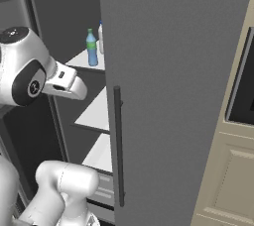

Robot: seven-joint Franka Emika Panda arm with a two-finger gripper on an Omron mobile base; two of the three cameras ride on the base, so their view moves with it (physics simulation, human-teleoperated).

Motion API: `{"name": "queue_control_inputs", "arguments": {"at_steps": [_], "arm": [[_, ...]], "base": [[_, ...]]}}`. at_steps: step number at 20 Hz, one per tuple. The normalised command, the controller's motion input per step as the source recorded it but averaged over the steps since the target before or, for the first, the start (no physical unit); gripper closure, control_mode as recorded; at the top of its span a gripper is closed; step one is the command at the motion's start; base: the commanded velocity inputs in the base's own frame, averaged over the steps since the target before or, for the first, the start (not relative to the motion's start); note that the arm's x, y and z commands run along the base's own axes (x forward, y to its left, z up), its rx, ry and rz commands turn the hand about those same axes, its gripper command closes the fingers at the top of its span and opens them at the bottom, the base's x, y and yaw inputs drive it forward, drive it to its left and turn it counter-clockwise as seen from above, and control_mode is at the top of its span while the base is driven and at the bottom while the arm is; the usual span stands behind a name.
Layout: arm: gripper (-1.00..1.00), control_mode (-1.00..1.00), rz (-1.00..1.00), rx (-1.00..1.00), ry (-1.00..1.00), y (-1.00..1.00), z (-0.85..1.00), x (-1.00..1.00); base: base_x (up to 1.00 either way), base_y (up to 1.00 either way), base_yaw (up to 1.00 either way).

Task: Take the bottled waters from the counter and place them in the freezer to freeze. Close the freezer door after placing the bottles.

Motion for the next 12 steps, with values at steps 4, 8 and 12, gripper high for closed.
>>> {"name": "queue_control_inputs", "arguments": {"at_steps": [4,8,12], "arm": [[-1.00,-1.00,0.08,0.02,0.08,0.09,-0.19,-0.16],[-1.00,-1.00,0.09,0.00,0.06,0.11,-0.20,-0.18],[-1.00,-1.00,0.08,0.00,0.01,0.04,-0.17,-0.23]], "base": [[0.00,0.00,0.00],[0.00,0.00,0.00],[0.00,0.00,0.00]]}}
